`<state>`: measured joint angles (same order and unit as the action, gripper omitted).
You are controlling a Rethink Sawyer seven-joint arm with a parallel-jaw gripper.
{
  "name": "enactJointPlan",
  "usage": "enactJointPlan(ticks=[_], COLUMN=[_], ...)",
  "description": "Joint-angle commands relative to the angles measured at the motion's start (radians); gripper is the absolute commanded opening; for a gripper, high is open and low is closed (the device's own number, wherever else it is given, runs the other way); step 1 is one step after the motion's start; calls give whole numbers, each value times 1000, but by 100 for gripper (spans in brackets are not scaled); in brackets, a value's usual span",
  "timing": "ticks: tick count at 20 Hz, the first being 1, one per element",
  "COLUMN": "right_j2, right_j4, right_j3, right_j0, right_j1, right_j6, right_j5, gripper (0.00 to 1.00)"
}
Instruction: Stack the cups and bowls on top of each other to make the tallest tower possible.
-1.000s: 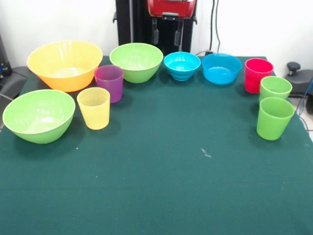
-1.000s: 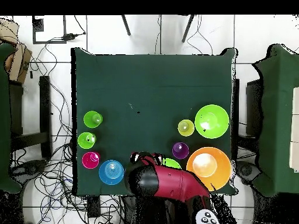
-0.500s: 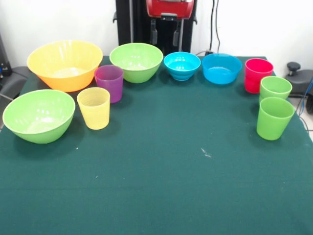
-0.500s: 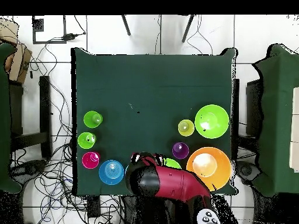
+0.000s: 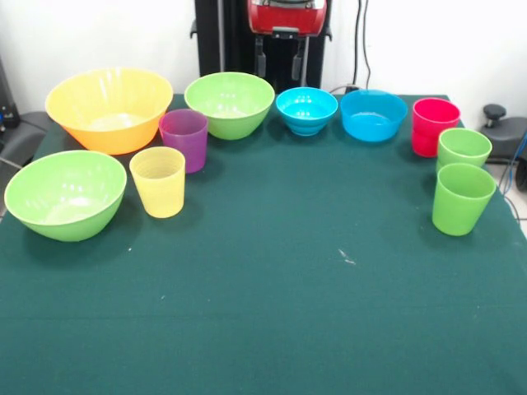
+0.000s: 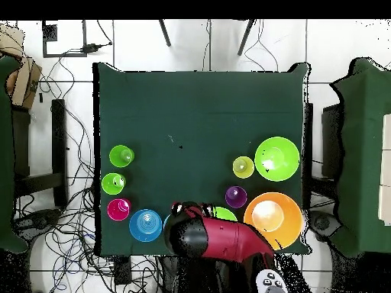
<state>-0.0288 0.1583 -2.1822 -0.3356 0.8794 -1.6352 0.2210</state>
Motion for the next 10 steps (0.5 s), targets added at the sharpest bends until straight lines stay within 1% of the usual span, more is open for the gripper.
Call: enactJointPlan(ticks=[1,4,10], right_j2=[-74,-73,-75], right_j4=[63,66,73], right_j3=[37,42,60], right_j0=[0,-4,-28], right_j1=[-68,-66,-87], right_j6=[-79,-76,-62], right_j5=[-67,-60,-43], gripper=[100,100,100])
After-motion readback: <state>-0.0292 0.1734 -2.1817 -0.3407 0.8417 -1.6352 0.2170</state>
